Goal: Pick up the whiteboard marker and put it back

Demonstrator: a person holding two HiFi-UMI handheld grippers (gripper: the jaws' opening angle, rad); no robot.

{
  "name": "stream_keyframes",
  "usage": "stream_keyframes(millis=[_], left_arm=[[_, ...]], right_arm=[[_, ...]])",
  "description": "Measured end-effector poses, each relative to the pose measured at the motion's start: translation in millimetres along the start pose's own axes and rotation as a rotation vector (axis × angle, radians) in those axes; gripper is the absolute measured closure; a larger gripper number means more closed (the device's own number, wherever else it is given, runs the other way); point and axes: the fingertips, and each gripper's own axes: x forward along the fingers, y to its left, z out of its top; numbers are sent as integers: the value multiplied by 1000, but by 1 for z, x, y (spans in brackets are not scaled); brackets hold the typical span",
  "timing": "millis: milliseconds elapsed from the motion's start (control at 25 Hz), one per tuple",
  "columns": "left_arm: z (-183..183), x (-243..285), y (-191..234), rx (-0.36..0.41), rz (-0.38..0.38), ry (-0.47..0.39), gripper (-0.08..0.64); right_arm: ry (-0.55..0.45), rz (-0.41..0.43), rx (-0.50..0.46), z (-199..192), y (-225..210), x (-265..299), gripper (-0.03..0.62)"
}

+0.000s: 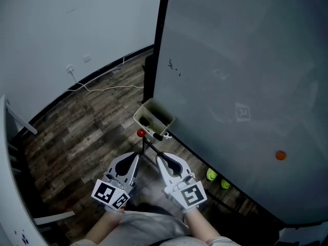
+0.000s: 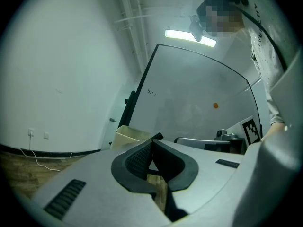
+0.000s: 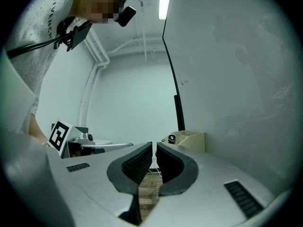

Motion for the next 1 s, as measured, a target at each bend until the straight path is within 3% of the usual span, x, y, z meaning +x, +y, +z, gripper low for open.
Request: stream_keyframes(millis=[200,520,640,1000], left_arm=[[-6,12,9,-14,-31,26,545],[-3,32,23,2,-158,81,545],[0,37,34,14,-199,95,545],[0,44,56,-3,-273,128,545]], right_arm=[[3,-47,9,-1,-15,11,571],[-3,-160,-38,11,-32,31,569],[-2,-194,-36,13,-35,38,494],[32,-281,-44,8,-45,49,476]])
